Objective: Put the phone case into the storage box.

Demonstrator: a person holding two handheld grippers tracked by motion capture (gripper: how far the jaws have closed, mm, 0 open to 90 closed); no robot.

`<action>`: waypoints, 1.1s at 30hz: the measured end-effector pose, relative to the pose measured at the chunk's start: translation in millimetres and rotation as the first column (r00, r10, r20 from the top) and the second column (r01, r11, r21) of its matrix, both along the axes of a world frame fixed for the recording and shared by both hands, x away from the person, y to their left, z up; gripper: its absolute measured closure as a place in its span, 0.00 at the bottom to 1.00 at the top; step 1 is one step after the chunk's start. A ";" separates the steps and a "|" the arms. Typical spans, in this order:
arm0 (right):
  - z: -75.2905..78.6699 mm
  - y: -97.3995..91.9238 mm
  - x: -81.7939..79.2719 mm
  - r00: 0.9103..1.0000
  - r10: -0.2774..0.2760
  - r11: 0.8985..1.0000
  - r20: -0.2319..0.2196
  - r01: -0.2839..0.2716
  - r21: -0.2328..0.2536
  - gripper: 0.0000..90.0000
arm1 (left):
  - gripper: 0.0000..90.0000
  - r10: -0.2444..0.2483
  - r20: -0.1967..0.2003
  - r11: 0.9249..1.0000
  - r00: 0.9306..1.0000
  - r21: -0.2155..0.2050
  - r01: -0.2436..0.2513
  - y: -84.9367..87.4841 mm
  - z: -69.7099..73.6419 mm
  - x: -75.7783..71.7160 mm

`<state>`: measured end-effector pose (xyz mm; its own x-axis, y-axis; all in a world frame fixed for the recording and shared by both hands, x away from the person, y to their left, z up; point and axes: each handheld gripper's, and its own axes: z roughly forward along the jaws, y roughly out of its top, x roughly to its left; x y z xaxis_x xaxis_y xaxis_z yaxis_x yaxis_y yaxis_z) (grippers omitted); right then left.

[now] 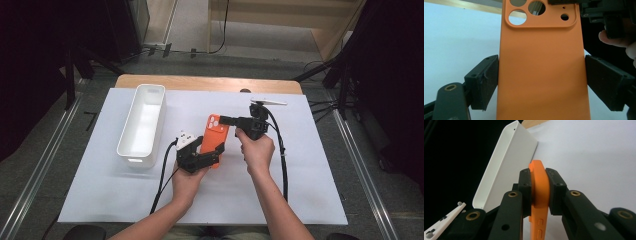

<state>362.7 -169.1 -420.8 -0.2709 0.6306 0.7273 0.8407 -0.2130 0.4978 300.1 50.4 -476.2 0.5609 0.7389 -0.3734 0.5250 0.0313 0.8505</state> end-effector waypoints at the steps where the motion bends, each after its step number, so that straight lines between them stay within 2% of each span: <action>1: 0.6 0.3 0.5 1.000 0.004 1.000 0.005 -0.004 -0.009 0.83 | 0.16 -0.007 0.000 1.000 1.000 -0.002 0.007 -0.6 -0.1 -0.1; 4: 2.2 0.7 0.9 1.000 0.010 1.000 -0.005 -0.010 -0.019 0.83 | 0.14 -0.006 0.010 1.000 1.000 0.017 0.006 -1.8 0.8 -1.4; 5: 2.7 0.9 0.7 1.000 0.013 1.000 -0.005 -0.014 -0.018 0.83 | 0.10 -0.009 0.007 1.000 1.000 0.016 0.009 -2.5 1.0 -0.8; 7: 3.7 1.9 -0.3 1.000 0.026 1.000 0.003 -0.026 -0.016 0.83 | 0.07 -0.014 -0.006 0.999 1.000 0.031 0.014 -3.0 1.3 1.0; 9: 5.9 3.9 -1.7 0.999 0.037 0.999 0.011 -0.036 -0.034 0.83 | 0.01 -0.024 -0.028 0.999 0.999 0.024 0.025 -2.6 1.4 2.7; 12: 8.1 4.5 -1.8 0.999 0.036 0.997 0.019 -0.035 -0.064 0.83 | 0.01 -0.031 -0.043 0.999 0.999 0.024 0.032 -1.5 3.1 3.8; 17: 10.1 -0.1 -0.1 0.999 0.028 0.996 0.030 -0.025 -0.086 0.83 | 0.01 -0.048 -0.068 0.999 0.997 0.013 0.049 -0.1 9.1 5.8; 20: 12.4 -4.1 0.1 0.999 0.026 0.995 0.036 -0.022 -0.097 0.83 | 0.01 -0.063 -0.078 0.998 0.995 0.020 0.065 1.0 12.6 7.2; 25: 14.7 -10.9 0.3 0.998 0.029 0.991 0.062 -0.021 -0.134 0.83 | 0.01 -0.093 -0.111 0.995 0.989 0.037 0.098 2.1 16.3 9.9; 29: 16.2 -18.1 -0.3 0.997 0.024 0.989 0.068 -0.014 -0.150 0.83 | 0.01 -0.108 -0.139 0.993 0.984 0.034 0.114 3.7 18.6 13.3; 32: 18.3 -23.3 -1.4 0.998 0.015 0.988 0.062 -0.006 -0.152 0.83 | 0.01 -0.127 -0.164 0.990 0.978 0.034 0.134 5.3 20.3 16.4; 33: 17.8 -25.4 -1.1 0.997 0.020 0.987 0.079 -0.007 -0.162 0.83 | 0.01 -0.137 -0.179 0.989 0.974 0.034 0.145 5.3 20.7 18.2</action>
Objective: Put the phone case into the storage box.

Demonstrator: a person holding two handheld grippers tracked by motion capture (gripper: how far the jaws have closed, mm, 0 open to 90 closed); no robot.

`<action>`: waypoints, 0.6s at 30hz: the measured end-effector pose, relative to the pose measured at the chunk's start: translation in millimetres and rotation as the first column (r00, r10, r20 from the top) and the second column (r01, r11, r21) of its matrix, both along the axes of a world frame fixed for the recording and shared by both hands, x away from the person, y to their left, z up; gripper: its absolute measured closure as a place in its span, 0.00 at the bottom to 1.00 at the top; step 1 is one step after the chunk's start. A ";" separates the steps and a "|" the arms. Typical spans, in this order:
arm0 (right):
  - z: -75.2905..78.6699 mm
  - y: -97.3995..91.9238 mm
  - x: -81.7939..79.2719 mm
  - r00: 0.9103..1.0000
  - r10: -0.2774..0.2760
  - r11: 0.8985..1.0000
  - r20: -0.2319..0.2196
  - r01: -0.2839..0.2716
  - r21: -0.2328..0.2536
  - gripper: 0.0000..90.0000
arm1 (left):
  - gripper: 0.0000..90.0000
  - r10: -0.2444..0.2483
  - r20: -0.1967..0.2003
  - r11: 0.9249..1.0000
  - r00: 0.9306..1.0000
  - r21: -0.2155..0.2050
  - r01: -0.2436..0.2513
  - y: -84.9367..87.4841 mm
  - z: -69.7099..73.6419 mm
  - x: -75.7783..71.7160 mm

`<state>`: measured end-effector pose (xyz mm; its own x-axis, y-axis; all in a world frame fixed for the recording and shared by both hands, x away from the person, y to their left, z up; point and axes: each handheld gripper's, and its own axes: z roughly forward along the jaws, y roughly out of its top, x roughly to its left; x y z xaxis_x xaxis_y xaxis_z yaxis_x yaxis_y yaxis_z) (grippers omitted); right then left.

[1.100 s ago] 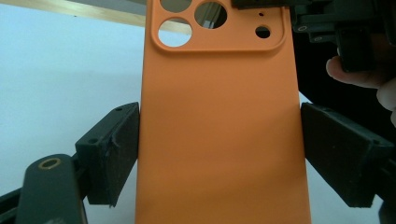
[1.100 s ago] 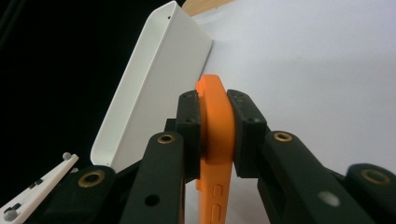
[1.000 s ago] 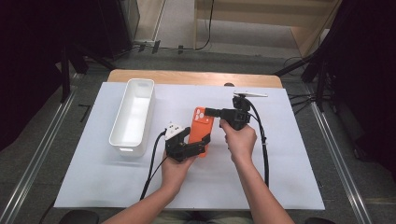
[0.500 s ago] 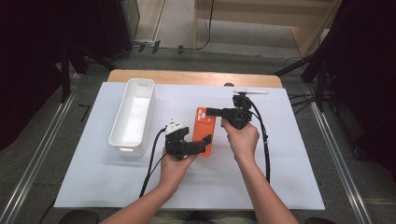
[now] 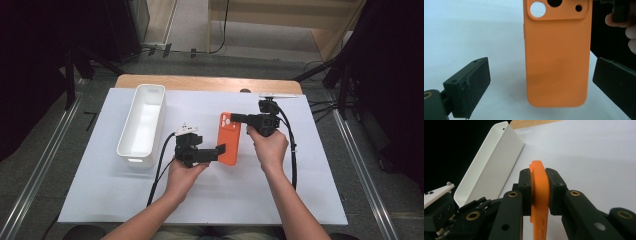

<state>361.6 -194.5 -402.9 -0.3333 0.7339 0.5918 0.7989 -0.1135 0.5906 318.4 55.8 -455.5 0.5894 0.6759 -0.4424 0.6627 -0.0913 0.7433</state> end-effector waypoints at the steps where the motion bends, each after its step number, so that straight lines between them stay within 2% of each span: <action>1: 1.0 -1.5 -0.8 1.000 -0.006 1.000 -0.006 0.006 0.002 0.83 | 0.01 -0.010 -0.013 1.000 1.000 0.004 0.010 0.5 0.5 1.8; 5: 2.4 -7.8 -1.9 1.000 -0.009 1.000 0.003 0.009 -0.005 0.83 | 0.01 -0.032 -0.063 0.999 0.997 0.001 0.032 3.3 3.8 7.4; 9: 3.6 -11.7 -3.5 1.000 -0.007 1.000 0.016 0.008 -0.023 0.83 | 0.01 -0.058 -0.089 0.998 0.994 0.006 0.059 5.5 6.2 12.1; 15: 5.2 -16.0 -6.2 0.999 0.005 0.999 0.034 -0.003 -0.037 0.83 | 0.01 -0.103 -0.147 0.994 0.984 0.009 0.105 8.4 8.9 18.6; 18: 5.5 -17.7 -7.4 0.999 0.011 0.999 0.046 -0.009 -0.041 0.83 | 0.01 -0.131 -0.153 0.989 0.980 0.042 0.139 7.0 9.8 20.1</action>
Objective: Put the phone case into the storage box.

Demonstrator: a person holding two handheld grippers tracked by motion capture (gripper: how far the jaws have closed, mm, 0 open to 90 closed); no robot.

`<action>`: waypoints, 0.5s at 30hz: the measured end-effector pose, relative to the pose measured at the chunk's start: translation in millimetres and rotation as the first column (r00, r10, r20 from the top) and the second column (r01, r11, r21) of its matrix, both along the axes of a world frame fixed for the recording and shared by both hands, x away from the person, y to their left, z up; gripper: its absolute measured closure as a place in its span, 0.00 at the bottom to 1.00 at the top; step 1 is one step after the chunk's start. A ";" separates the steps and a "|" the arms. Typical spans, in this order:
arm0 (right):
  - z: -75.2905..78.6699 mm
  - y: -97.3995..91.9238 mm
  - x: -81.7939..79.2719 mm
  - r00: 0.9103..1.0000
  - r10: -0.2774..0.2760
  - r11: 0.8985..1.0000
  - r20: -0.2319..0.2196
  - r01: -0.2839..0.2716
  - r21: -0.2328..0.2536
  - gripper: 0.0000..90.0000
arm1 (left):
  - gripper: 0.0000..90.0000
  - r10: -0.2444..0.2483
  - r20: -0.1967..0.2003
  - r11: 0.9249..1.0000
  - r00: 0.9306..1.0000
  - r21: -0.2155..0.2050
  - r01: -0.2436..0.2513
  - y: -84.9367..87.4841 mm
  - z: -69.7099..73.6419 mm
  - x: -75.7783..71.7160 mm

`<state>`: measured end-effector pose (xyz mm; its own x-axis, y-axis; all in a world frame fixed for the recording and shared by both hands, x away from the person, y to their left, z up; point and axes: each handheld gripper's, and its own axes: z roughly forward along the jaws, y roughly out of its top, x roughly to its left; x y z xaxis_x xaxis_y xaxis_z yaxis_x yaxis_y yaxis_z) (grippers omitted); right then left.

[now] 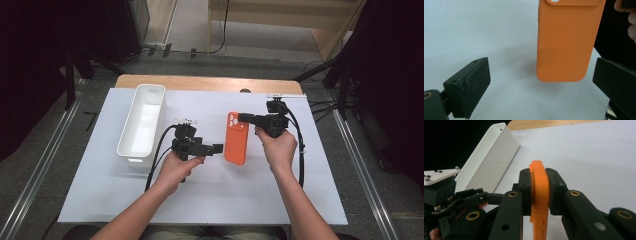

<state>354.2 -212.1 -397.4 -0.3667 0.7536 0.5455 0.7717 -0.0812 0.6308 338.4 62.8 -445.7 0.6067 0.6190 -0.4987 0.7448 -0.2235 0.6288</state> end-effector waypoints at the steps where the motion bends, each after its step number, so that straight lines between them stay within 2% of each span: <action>1: 0.0 -0.5 -0.6 1.000 0.001 1.000 0.006 -0.001 -0.005 0.83 | 0.01 -0.012 0.002 1.000 1.000 0.012 0.012 -0.6 0.5 0.0; 8: 0.2 -3.2 -6.1 1.000 0.016 1.000 0.026 -0.015 -0.010 0.83 | 0.01 -0.044 -0.016 0.998 0.999 0.035 0.044 -2.2 0.3 1.2; 10: 0.3 -3.7 -8.3 0.999 0.026 1.000 0.037 -0.025 -0.018 0.83 | 0.01 -0.055 -0.016 0.998 0.998 0.029 0.056 -1.5 0.5 2.0; 12: 0.8 -3.8 -11.2 0.999 0.031 0.999 0.043 -0.030 -0.020 0.83 | 0.03 -0.060 -0.012 0.997 0.998 0.047 0.060 -1.1 2.1 2.0; 15: 1.0 -4.1 -15.2 0.997 0.037 0.999 0.062 -0.036 -0.023 0.83 | 0.05 -0.072 -0.006 0.997 0.997 0.039 0.072 0.2 3.3 2.1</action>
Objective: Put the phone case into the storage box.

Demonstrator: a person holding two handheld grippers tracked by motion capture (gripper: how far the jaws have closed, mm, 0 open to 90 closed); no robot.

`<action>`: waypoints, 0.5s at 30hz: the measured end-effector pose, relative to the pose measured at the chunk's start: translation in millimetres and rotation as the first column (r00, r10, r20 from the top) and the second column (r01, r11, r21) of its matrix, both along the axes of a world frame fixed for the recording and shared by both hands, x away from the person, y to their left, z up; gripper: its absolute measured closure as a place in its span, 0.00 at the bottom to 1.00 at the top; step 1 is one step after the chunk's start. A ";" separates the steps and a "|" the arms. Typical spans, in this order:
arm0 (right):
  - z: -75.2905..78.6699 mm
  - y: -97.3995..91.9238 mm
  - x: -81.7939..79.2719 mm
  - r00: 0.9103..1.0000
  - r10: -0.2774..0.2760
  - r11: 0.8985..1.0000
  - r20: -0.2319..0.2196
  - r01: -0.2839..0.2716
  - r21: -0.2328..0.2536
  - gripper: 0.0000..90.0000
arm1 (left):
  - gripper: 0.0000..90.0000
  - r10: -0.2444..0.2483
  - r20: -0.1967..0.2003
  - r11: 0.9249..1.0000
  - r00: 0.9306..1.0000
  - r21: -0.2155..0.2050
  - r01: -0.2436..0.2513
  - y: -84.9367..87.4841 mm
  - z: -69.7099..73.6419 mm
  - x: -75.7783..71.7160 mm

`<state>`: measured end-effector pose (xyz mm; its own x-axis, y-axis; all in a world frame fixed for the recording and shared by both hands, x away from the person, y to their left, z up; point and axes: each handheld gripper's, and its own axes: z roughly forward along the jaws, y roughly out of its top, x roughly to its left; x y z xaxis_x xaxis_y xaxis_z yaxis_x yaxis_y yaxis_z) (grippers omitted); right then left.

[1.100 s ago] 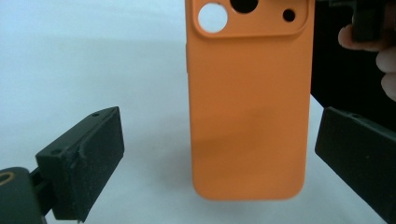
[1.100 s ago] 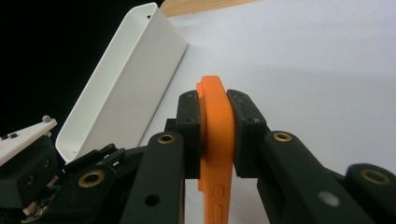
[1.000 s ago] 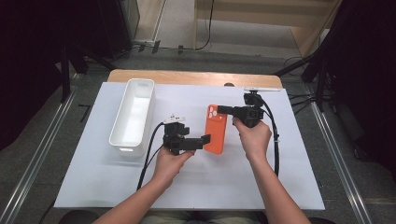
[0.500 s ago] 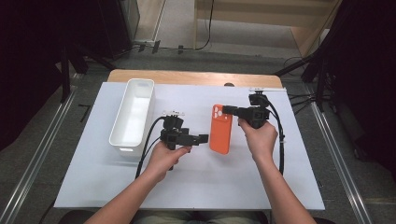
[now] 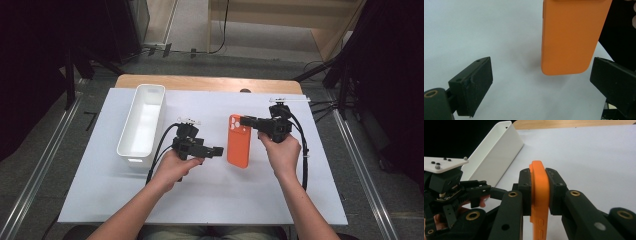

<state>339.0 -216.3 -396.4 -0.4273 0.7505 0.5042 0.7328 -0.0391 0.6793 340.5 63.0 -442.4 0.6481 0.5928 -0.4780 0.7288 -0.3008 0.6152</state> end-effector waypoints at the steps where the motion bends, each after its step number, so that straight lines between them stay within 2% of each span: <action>1: -0.1 0.3 -1.6 1.000 0.002 1.000 0.009 -0.002 0.000 0.83 | 0.06 -0.003 0.010 1.000 1.000 -0.005 0.003 1.0 0.5 -0.1; 4: 0.1 1.8 -5.4 1.000 0.008 1.000 0.022 -0.008 -0.007 0.83 | 0.12 -0.013 0.001 1.000 1.000 0.002 0.013 1.5 3.7 0.3; 7: 0.9 3.3 -9.2 0.999 0.013 1.000 0.039 -0.012 -0.018 0.83 | 0.12 -0.037 0.024 0.999 0.999 0.020 0.037 1.5 6.8 0.0; 12: 1.2 5.1 -16.3 0.998 0.021 1.000 0.060 -0.020 -0.021 0.83 | 0.12 -0.050 0.058 0.997 0.997 0.054 0.047 2.5 12.5 -0.6; 15: 1.7 6.5 -20.4 0.997 0.024 1.000 0.075 -0.023 -0.021 0.83 | 0.12 -0.055 0.067 0.998 0.996 0.046 0.052 4.0 15.0 -0.7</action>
